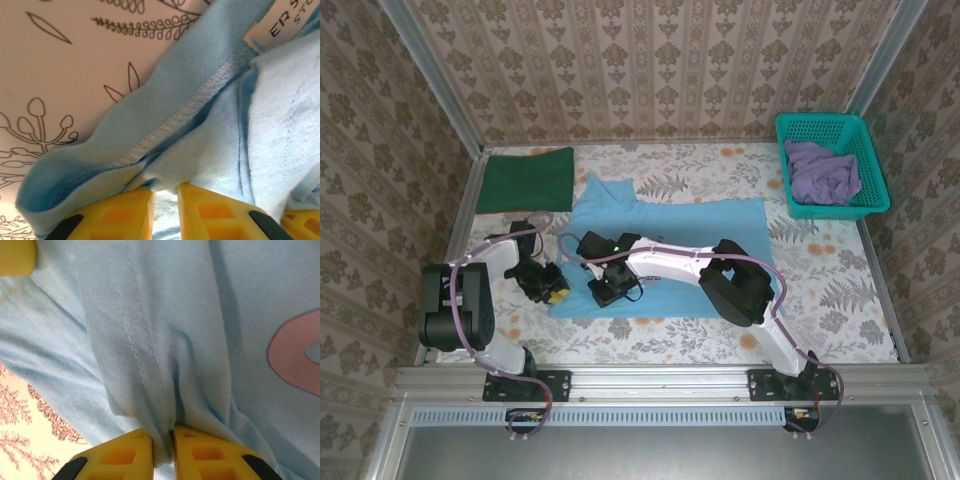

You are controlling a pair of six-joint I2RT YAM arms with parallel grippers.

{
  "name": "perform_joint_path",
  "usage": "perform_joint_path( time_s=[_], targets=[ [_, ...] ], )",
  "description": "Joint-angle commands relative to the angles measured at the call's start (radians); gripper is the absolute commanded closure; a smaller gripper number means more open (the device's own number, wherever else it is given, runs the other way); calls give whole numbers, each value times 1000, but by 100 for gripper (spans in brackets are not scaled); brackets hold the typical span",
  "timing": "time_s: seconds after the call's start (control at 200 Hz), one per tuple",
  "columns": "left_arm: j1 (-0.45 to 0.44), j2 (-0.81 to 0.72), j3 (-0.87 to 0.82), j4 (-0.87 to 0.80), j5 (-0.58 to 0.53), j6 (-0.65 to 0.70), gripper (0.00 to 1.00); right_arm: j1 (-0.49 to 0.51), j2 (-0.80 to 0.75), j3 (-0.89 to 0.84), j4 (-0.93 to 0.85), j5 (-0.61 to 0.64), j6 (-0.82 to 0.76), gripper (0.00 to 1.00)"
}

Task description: Fold and stack the t-shirts

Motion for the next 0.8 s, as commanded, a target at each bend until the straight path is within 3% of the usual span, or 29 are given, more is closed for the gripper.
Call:
perform_joint_path(
  time_s=[0.0, 0.245, 0.795],
  targets=[
    [6, 34, 0, -26, -105, 27, 80, -22, -62, -21, 21, -57, -29, 82],
    [3, 37, 6, -31, -118, 29, 80, -61, -75, -24, 40, -108, -19, 89],
    [-3, 42, 17, -40, -138, 34, 81, -202, -89, -39, 95, -193, 29, 90]
  ],
)
